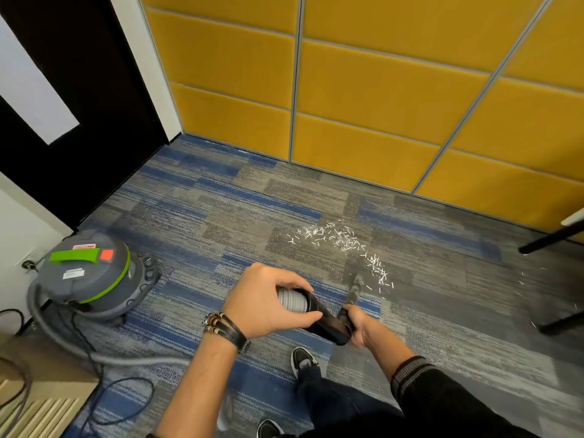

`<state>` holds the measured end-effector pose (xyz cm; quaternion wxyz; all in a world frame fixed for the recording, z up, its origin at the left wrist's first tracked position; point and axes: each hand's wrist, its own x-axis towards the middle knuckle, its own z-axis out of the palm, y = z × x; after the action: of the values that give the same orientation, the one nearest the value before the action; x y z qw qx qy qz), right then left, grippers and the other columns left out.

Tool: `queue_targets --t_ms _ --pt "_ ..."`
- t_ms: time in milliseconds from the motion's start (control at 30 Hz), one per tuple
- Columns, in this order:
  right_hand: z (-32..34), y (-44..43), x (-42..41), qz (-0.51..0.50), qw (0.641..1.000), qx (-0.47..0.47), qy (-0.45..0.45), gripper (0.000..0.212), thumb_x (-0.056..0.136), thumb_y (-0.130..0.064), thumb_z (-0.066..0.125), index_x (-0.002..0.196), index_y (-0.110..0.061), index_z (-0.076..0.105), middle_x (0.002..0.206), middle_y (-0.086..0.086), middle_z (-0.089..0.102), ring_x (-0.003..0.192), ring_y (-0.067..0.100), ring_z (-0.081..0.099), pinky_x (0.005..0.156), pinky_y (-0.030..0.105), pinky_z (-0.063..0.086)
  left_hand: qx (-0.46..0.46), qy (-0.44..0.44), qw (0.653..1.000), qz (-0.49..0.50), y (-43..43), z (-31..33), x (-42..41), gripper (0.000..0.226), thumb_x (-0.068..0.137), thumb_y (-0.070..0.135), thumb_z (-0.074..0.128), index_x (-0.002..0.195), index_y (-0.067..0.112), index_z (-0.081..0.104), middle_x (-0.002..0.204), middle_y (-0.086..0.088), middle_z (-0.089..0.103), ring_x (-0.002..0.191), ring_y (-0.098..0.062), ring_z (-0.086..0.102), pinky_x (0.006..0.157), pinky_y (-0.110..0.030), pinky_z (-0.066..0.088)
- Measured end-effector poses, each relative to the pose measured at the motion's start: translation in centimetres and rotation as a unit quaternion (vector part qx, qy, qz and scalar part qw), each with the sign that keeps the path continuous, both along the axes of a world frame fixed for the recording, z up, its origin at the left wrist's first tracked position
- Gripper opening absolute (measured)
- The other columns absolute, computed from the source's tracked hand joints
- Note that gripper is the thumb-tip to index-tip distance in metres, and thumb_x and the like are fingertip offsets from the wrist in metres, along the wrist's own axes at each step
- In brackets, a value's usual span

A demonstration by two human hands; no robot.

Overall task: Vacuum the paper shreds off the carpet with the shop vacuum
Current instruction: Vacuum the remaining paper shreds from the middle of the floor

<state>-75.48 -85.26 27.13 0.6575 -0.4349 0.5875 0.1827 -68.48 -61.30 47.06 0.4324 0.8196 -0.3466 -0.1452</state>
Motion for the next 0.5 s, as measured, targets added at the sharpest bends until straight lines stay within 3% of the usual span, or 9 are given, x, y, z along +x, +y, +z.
queue_targets --t_ms 67,200,367,500 --pt "0.5 0.7 0.7 0.004 1.000 0.011 -0.018 0.038 0.104 -0.039 0.039 0.091 -0.006 0.054 0.075 0.016 0.067 0.063 0.028 0.065 0.054 0.033 0.053 -0.002 -0.027 1.000 -0.016 0.0 0.8 -0.2 0.036 0.066 0.055 0.088 0.093 0.033 0.083 0.085 0.023 0.076 0.085 0.005 0.071 0.082 -0.020 0.057" --pt "1.0 0.9 0.3 0.010 0.999 0.016 -0.031 0.035 0.104 -0.036 0.039 0.099 -0.006 0.054 0.075 0.017 0.067 0.054 0.027 0.067 0.045 0.030 0.053 0.001 -0.039 0.999 -0.038 -0.2 1.3 -0.2 0.035 0.066 0.055 0.087 0.093 0.034 0.082 0.085 0.023 0.076 0.084 0.001 0.071 0.079 -0.022 0.057" --pt "-0.2 -0.7 -3.3 -0.007 1.000 -0.020 0.019 0.036 0.104 -0.040 0.040 0.086 -0.011 0.050 0.058 0.010 0.062 0.043 0.023 0.063 0.041 0.029 0.052 0.006 0.026 0.999 -0.031 0.3 -0.6 0.3 0.034 0.066 0.055 0.087 0.093 0.036 0.081 0.086 0.022 0.075 0.087 -0.003 0.070 0.078 -0.023 0.057" --pt "-1.2 -2.2 -6.9 -0.025 0.997 -0.013 0.065 0.041 0.106 -0.038 0.037 0.083 -0.008 0.052 0.057 0.011 0.063 0.042 0.024 0.064 0.036 0.032 0.051 0.018 0.074 0.997 -0.020 -0.1 -2.6 -0.9 0.037 0.062 0.061 0.085 0.092 0.038 0.081 0.086 0.020 0.076 0.088 -0.001 0.071 0.082 -0.031 0.060"
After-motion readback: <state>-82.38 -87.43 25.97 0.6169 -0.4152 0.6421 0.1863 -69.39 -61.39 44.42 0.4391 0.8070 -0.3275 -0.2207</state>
